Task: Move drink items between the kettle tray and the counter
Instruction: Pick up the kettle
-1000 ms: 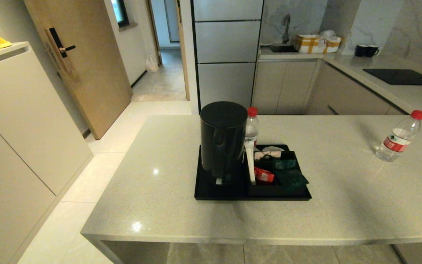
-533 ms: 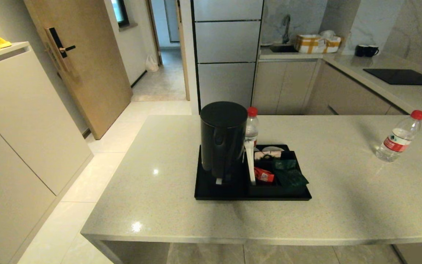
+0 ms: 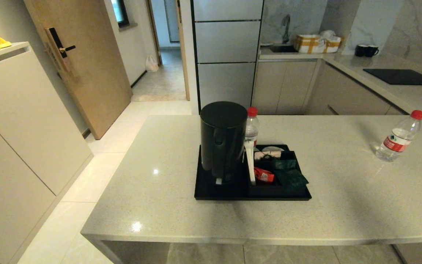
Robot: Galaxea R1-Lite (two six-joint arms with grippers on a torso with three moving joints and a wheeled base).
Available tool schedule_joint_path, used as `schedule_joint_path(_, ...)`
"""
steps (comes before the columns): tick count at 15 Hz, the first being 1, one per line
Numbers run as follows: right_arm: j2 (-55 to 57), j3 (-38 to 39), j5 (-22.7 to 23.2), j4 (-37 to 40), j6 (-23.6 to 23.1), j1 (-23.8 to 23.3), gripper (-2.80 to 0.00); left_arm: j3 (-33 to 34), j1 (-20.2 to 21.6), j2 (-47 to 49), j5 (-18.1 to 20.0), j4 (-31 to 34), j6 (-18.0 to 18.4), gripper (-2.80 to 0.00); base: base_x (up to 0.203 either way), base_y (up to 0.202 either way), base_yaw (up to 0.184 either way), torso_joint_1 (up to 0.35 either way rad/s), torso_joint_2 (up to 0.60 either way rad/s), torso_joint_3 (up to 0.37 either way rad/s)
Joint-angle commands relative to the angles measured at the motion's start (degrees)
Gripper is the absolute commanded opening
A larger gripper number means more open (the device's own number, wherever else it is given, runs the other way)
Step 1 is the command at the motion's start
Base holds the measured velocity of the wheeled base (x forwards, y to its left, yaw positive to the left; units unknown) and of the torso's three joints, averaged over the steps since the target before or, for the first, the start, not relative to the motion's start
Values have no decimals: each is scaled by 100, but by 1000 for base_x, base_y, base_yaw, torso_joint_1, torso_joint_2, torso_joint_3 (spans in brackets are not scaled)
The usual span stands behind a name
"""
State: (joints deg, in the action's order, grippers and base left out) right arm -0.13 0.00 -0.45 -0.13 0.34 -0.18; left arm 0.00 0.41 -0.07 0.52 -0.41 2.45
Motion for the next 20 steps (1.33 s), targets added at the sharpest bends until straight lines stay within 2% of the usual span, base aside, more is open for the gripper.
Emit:
schedule_joint_path(1,5,0,1,-4,1,1,-280,-7,2,14,10,37,92,-280,0,0,0,0,0,0)
schedule_joint_path(3,5,0,1,-4,1,1,-280,-14,2,15,67,90,591,-280,0,0,0,0,0,0)
schedule_joint_path(8,5,0,1,0,1,1,-280,-94,2,20,60,234,566,-280,0,0,0,0,0,0)
schedule_joint_path(9,5,0,1,5,1,1,-280,-280,2,91,57,233,563,-280,0,0,0,0,0,0)
schedule_joint_path(11,5,0,1,-4,1,1,-280,-1045,1,517,61,228,309,-280,0,0,0,0,0,0)
schedule_joint_path(13,5,0,1,-4,1,1,-280,-2564,2,1480,75,274,-176,-280,0,0,0,0,0,0)
schedule_joint_path(15,5,0,1,-4,1,1,-280,-3928,2,2347,86,571,-502,-280,0,0,0,0,0,0)
schedule_joint_path(16,5,0,1,5,1,1,-280,-4414,2,2639,157,864,-552,-280,0,0,0,0,0,0)
schedule_joint_path(17,5,0,1,-4,1,1,-280,-4964,1,2920,352,1558,-515,-280,0,0,0,0,0,0)
schedule_joint_path(18,5,0,1,-4,1,1,-280,-5572,-1,3284,644,2720,-478,-280,0,0,0,0,0,0)
schedule_joint_path(19,5,0,1,-4,1,1,-280,-6011,-6,3745,1167,3676,-447,-280,0,0,0,0,0,0)
schedule_joint_path(20,5,0,1,-4,1,1,-280,-6256,-10,4090,1740,4174,-417,-280,0,0,0,0,0,0)
